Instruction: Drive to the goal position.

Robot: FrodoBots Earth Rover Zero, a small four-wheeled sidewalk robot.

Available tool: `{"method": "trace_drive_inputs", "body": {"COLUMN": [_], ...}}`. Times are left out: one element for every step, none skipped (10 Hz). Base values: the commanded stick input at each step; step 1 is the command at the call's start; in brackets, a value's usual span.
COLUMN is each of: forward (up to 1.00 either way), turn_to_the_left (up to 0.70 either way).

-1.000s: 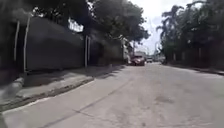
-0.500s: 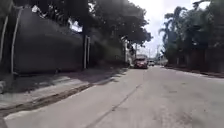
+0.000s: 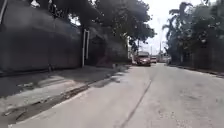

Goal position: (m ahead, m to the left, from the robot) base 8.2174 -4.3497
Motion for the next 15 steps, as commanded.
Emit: {"method": "trace_drive_inputs", "body": {"forward": [1.0,1.0,1.0,1.0,1.0,1.0,1.0,1.0,1.0,1.0,1.0,1.0,1.0,1.0,1.0], "turn_to_the_left": [-0.4,-0.4,-0.4,-0.4,-0.4,-0.4,-0.4,-0.4,-0.4,-0.4,-0.39,-0.36,-0.33,-0.31,-0.28]}}
